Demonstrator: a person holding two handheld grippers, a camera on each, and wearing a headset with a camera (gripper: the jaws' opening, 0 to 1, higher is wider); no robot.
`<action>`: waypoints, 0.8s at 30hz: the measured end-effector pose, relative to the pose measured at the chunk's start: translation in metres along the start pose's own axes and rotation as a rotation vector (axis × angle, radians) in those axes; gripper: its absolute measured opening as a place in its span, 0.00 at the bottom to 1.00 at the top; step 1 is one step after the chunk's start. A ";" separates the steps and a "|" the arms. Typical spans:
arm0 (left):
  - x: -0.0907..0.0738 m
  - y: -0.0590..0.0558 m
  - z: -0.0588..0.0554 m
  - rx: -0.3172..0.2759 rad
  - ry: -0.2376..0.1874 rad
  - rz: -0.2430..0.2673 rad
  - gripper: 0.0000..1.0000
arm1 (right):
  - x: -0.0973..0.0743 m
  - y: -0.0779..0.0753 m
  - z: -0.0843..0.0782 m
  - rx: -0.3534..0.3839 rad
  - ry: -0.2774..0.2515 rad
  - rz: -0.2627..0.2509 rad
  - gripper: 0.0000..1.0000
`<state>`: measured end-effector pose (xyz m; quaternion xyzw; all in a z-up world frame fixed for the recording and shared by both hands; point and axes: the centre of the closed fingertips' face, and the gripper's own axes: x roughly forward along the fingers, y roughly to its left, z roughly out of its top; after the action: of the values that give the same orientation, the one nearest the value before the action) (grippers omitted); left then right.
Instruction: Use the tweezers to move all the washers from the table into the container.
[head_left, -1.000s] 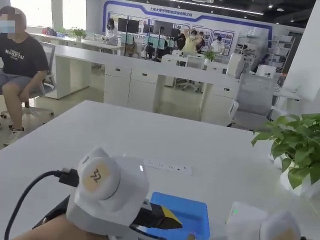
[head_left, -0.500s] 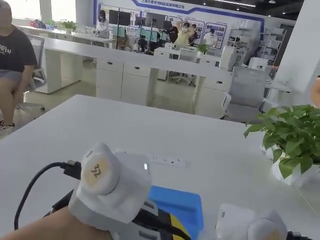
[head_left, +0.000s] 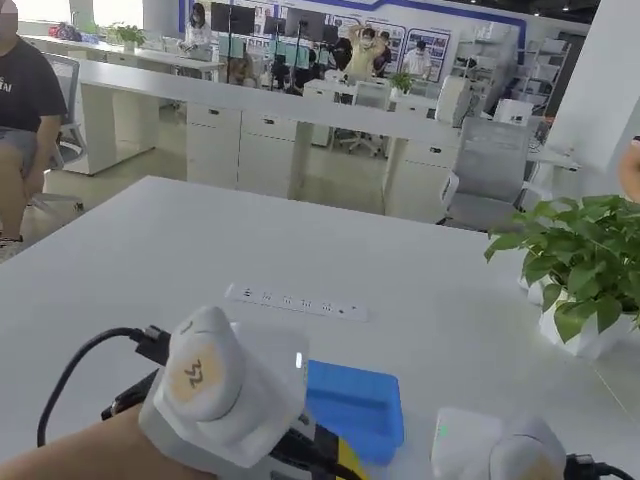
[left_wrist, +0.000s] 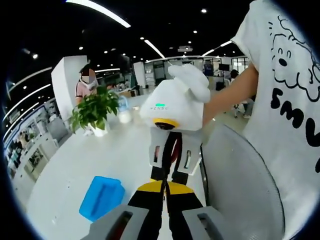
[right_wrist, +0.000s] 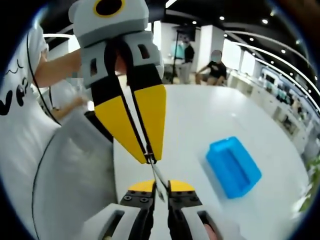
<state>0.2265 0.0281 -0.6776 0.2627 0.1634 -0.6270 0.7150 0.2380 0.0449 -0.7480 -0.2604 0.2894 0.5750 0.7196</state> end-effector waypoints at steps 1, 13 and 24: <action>0.002 0.000 -0.006 0.011 0.026 -0.004 0.00 | 0.001 -0.001 -0.005 -0.015 0.025 0.000 0.05; 0.034 0.014 -0.072 -0.044 0.153 0.031 0.00 | 0.038 -0.025 -0.044 0.036 0.126 -0.041 0.07; 0.048 0.016 -0.123 -0.066 0.253 -0.009 0.00 | 0.073 -0.025 -0.065 0.076 0.179 -0.096 0.08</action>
<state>0.2617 0.0621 -0.8009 0.3151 0.2740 -0.5863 0.6942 0.2677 0.0435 -0.8443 -0.2965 0.3614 0.5029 0.7270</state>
